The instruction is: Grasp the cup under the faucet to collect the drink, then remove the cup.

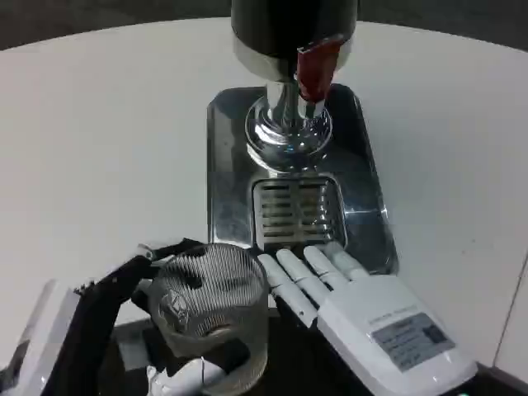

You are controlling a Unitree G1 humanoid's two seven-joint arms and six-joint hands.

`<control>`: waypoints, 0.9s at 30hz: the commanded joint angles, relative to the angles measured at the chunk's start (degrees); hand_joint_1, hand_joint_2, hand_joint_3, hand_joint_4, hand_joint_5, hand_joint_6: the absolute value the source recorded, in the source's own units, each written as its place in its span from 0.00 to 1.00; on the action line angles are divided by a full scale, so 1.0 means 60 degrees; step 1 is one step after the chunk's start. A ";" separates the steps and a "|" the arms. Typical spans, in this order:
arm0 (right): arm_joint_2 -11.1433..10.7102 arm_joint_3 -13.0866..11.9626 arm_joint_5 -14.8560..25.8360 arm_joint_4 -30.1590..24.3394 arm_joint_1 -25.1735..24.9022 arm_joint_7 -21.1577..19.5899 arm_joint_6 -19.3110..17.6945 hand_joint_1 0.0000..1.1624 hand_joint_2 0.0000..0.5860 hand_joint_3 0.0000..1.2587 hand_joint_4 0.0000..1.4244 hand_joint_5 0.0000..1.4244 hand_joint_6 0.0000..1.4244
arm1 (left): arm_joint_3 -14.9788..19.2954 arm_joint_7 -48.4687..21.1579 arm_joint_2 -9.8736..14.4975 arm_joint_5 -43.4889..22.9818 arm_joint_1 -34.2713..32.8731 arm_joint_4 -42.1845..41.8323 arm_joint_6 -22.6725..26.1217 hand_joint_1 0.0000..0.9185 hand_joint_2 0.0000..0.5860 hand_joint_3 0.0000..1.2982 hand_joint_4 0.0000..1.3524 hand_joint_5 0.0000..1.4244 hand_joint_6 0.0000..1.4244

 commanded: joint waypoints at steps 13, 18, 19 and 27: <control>0.0154 0.0044 0.0077 -0.0207 0.0337 -0.0018 -0.0373 0.69 0.54 0.00 0.00 0.00 0.00 | -0.0159 -0.0086 -0.0023 -0.0118 -0.0003 -0.0152 -0.0324 0.62 0.43 0.73 0.80 0.58 0.39; 0.0292 -0.0138 -0.0055 -0.0207 0.0439 -0.0051 -0.0270 0.69 0.53 0.00 0.00 0.00 0.00 | -0.0192 -0.0016 -0.0074 -0.0039 -0.0236 0.0000 -0.0296 0.62 0.43 0.73 0.80 0.58 0.39; 0.0338 -0.0222 -0.0093 -0.0226 0.0475 -0.0074 -0.0220 0.69 0.53 0.00 0.00 0.00 0.00 | -0.0198 -0.0001 -0.0083 -0.0021 -0.0303 0.0043 -0.0290 0.62 0.43 0.73 0.80 0.58 0.39; 0.0693 -0.1103 -0.0261 -0.0635 0.0978 -0.0170 0.0021 0.69 0.53 0.00 0.00 0.00 0.00 | -0.0221 0.0136 0.0036 0.0245 -0.1489 0.0972 -0.0316 0.62 0.43 0.73 0.80 0.58 0.39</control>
